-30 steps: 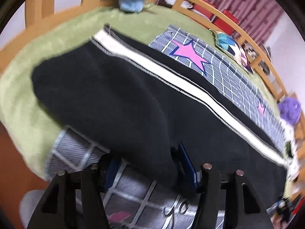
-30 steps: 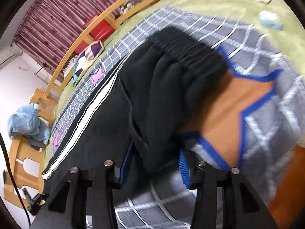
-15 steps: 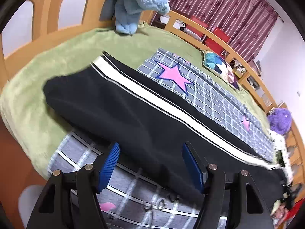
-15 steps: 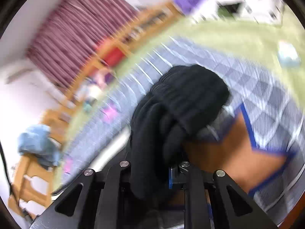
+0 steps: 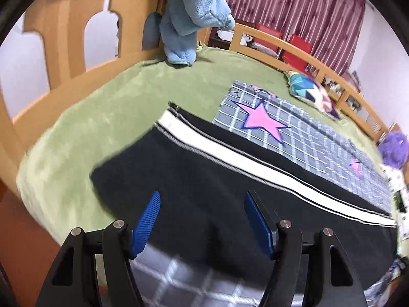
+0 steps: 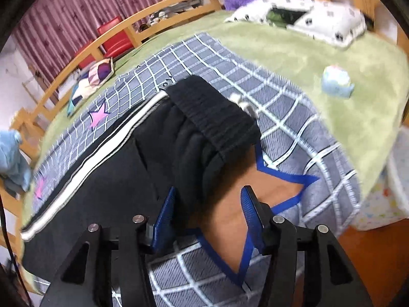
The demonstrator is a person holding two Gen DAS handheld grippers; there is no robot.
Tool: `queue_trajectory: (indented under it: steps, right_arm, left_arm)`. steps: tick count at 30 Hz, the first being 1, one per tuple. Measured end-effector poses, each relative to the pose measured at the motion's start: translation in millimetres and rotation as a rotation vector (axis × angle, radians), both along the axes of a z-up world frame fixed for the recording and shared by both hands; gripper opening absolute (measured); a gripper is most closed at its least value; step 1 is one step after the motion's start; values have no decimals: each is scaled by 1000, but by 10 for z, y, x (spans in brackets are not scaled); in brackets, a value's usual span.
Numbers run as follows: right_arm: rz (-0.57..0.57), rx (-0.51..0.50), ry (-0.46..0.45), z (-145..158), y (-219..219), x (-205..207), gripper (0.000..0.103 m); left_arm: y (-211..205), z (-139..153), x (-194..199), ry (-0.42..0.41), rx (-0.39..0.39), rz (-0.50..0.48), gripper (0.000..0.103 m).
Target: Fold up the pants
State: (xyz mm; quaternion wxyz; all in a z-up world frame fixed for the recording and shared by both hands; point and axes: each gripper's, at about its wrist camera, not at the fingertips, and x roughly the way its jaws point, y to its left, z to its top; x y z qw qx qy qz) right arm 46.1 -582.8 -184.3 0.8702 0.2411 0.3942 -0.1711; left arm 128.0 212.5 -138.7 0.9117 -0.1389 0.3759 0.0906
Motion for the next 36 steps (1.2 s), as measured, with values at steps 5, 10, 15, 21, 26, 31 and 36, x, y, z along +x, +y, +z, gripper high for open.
queue_trajectory:
  steps: [5, 10, 15, 21, 26, 31, 36]
  right_arm:
    - [58, -104, -13, 335, 489, 211, 53]
    - [125, -174, 7, 442, 1001, 388, 53]
    - [143, -181, 33, 420, 1260, 399, 53]
    - [158, -160, 70, 276, 1509, 609, 53]
    - [194, -157, 69, 250, 1745, 790, 53]
    - [281, -194, 31, 326, 2037, 1046, 53]
    - [477, -270, 5, 326, 2419, 1513, 68]
  left_arm:
    - [126, 35, 501, -2, 83, -13, 66]
    - [319, -18, 1190, 29, 221, 4, 48]
    - [537, -360, 1696, 164, 160, -73, 42]
    - [463, -502, 1736, 138, 164, -123, 20]
    - [716, -255, 1617, 39, 111, -71, 19]
    - [736, -468, 1732, 118, 72, -25, 31]
    - [712, -364, 1553, 94, 29, 4, 55]
